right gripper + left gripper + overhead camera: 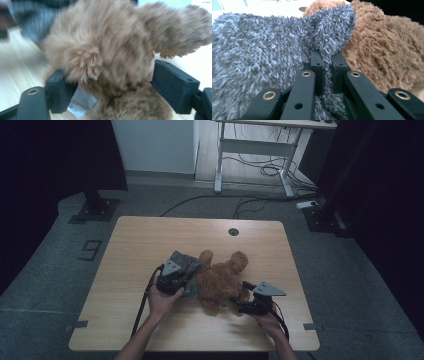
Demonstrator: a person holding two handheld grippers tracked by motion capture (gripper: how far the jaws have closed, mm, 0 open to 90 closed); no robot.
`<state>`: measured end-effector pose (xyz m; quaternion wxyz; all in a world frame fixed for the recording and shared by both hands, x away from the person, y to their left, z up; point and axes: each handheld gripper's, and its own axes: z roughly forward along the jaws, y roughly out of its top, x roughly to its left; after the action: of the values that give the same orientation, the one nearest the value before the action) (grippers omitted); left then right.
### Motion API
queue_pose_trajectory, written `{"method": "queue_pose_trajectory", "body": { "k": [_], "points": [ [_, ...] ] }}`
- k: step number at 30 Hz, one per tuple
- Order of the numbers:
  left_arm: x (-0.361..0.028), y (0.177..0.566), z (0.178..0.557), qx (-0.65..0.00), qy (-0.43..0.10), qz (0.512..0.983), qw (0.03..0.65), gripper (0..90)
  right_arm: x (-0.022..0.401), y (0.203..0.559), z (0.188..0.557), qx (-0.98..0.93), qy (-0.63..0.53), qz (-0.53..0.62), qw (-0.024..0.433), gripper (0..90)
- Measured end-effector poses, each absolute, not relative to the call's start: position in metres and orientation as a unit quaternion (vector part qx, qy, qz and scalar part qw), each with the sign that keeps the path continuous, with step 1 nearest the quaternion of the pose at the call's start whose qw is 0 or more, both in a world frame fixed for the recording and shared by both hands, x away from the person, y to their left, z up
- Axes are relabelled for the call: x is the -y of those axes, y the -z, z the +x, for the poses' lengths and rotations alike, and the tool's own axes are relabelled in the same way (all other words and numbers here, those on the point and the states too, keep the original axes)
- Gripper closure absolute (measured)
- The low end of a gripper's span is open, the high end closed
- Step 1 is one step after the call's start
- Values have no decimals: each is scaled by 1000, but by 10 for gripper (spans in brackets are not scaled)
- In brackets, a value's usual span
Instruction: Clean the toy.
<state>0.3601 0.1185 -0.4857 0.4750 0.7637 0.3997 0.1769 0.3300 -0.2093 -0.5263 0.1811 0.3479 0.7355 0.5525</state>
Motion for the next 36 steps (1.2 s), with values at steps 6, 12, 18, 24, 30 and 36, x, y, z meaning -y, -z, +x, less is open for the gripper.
{"method": "queue_pose_trajectory", "body": {
  "k": [6, 12, 18, 24, 30, 36],
  "points": [
    [-124, 490, 348, -396, -167, 755, 495, 824, 190, 511, 339, -756, -537, 331, 176, 227],
    [-129, 491, 342, -399, -159, 751, 501, 823, 170, 515, 344, -767, -511, 340, 188, 468],
    [-129, 478, 339, -399, -143, 752, 505, 822, 174, 526, 328, -778, -507, 313, 201, 544],
    [-123, 442, 334, -388, -133, 730, 546, 819, 178, 534, 323, -772, -519, 308, 197, 567],
    [-53, 412, 337, -326, -127, 770, 533, 818, 179, 536, 322, -772, -522, 302, 201, 571],
    [25, 440, 364, -318, -137, 833, 431, 818, 179, 537, 319, -772, -520, 299, 208, 571]
  ]
}}
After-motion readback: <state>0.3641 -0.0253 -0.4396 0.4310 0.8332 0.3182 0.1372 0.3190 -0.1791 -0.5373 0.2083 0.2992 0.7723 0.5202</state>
